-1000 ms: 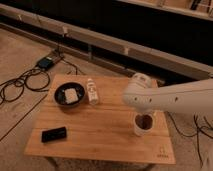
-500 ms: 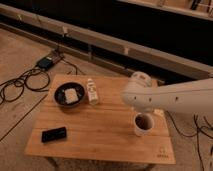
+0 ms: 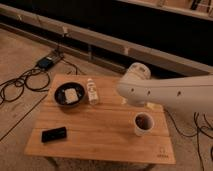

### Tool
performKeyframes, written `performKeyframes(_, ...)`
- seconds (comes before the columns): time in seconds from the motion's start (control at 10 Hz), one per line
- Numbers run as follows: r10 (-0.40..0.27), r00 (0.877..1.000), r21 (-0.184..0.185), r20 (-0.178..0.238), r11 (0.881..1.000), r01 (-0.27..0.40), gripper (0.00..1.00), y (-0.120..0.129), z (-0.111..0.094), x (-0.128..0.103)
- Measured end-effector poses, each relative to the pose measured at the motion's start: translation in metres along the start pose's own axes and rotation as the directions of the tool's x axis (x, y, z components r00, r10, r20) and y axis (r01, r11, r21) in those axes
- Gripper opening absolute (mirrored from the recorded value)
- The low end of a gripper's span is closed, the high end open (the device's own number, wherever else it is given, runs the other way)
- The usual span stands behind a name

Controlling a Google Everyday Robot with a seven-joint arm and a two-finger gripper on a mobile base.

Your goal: Place the pepper in the ceramic cup

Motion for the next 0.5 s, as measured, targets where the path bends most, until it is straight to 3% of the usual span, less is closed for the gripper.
performKeyframes(0.2, -0.053, 0.998, -0.064, -0.022, 0.997, 0.051, 0.80, 0.025, -0.009, 0.005)
performKeyframes(0.5, -0.054, 0.998, -0.064, -0.024, 0.997, 0.053, 0.80, 0.024, -0.009, 0.005)
